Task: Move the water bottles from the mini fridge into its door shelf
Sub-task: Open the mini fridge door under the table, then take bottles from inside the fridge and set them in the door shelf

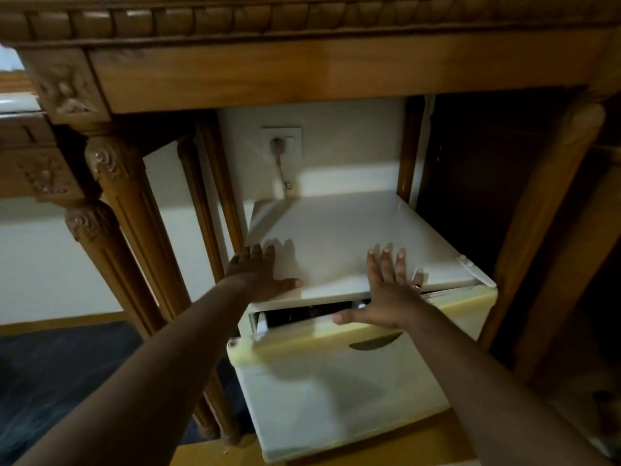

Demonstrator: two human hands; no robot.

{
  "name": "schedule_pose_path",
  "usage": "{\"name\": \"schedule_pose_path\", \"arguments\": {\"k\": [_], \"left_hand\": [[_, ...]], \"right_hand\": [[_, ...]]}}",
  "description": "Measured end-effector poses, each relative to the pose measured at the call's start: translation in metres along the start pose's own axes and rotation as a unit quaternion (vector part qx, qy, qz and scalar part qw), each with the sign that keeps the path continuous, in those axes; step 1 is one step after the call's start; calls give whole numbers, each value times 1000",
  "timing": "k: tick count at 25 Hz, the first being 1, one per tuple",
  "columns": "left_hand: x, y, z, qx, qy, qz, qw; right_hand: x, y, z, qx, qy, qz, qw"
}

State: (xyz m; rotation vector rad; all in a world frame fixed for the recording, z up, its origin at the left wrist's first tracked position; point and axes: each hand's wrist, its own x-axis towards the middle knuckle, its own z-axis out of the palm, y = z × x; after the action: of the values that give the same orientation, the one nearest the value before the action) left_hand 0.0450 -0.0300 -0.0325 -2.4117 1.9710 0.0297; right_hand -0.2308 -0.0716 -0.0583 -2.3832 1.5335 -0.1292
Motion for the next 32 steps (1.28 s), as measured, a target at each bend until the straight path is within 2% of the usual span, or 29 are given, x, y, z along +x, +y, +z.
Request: {"name": "schedule_pose_path", "arguments": {"k": [4,7,13,19,22,24,32], "left_hand": [[2,25,10,-27,-28,40,998],[16,43,18,-29,-16,73,997],[31,60,31,-28,14,75,997],[46,81,32,-21,30,94,995],[54,94,31,-13,44,139,989],[58,96,31,-23,26,163,986],[59,91,36,-25,37,169,985]], "right_hand": [[-44,20,5,-18,2,-9,1000],[-64,36,12,-28,24,14,999],[-107,67,11,-89,68,45,993],[-148,93,12,-152,105,127,975],[-160,99,18,-156,124,172,965],[-168,106,21,-159,135,189,960],[-172,130,20,-181,156,214,947]]}}
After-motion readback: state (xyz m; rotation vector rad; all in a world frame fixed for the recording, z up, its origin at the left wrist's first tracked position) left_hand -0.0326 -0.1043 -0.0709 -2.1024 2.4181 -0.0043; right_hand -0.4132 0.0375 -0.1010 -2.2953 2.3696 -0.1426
